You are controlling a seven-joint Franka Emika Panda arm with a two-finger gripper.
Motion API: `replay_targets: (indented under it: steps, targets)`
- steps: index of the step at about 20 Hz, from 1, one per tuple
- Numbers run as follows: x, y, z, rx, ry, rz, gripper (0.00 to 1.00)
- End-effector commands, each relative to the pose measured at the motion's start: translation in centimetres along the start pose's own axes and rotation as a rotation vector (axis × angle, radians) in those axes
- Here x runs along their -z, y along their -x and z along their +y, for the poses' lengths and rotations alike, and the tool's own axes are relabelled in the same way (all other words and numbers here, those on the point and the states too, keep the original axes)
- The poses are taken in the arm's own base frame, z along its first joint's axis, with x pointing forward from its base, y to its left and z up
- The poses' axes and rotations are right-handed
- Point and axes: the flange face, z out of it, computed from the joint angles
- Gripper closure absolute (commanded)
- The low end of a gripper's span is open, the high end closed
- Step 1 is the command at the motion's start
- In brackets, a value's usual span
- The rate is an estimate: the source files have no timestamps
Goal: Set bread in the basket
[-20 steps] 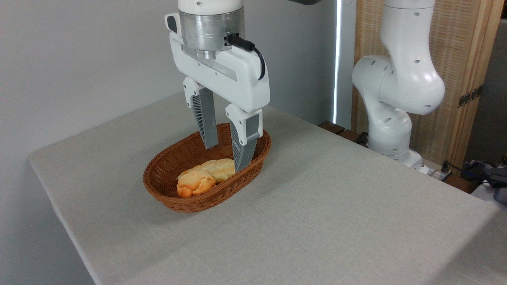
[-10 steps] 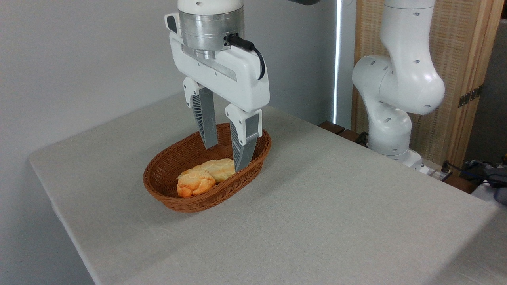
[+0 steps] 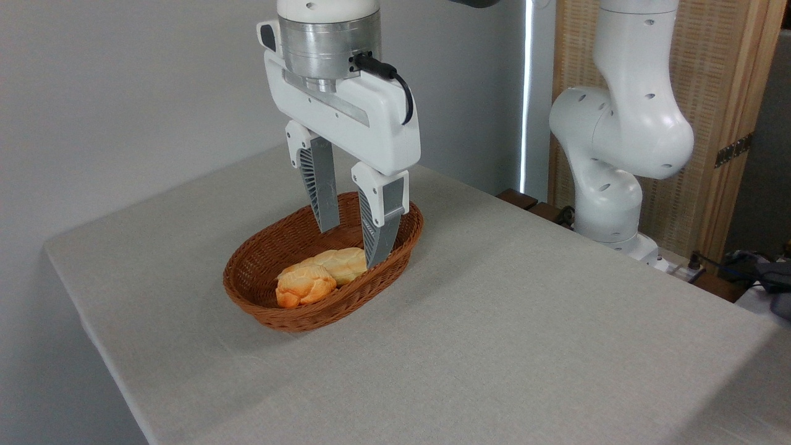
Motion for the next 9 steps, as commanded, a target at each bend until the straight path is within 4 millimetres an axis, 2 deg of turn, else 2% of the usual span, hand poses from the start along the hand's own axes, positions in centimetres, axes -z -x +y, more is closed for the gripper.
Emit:
replay_targets:
  steps: [1,9]
  targets:
    - [0.59,0.15,0.24,0.002,0.008,-0.015,0.00]
    - [0.61,0.29,0.11,0.018,0.012,-0.010,0.00]
